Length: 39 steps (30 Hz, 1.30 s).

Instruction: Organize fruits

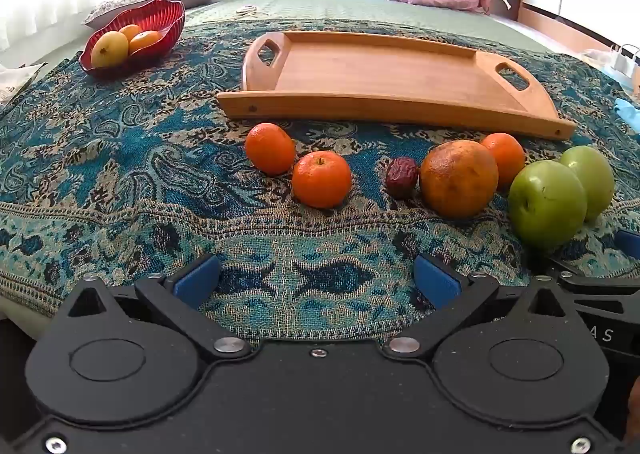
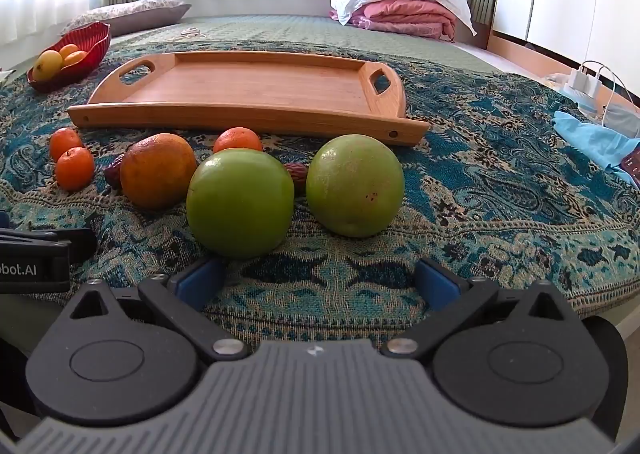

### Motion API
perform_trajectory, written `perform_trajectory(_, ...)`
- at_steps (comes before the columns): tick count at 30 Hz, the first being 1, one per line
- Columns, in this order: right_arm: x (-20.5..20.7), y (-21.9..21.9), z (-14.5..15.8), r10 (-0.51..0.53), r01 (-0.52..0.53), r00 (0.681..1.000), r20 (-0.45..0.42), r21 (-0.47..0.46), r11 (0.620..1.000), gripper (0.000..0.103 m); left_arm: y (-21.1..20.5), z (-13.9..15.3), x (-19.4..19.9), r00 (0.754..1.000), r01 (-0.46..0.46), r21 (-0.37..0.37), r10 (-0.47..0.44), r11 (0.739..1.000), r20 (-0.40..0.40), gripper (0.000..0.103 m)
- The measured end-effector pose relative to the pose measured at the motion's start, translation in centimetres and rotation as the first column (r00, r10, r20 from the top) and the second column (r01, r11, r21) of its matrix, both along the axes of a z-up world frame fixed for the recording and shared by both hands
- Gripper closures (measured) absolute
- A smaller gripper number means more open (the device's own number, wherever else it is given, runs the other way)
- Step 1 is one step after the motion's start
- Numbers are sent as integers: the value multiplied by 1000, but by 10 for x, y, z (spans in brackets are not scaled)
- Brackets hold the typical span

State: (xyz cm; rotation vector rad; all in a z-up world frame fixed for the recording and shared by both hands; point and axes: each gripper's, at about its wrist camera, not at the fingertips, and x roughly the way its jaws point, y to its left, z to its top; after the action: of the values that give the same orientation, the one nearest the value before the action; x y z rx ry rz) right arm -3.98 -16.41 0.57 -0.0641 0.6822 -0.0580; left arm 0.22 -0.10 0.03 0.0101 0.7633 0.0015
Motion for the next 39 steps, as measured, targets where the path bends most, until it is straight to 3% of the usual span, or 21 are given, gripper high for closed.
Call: perform_trajectory(39, -2, 1, 1, 1, -1, 1000, 6, -6, 1000, 0, 1, 0, -2, 1000, 1, 3, -1, 1000, 3, 0)
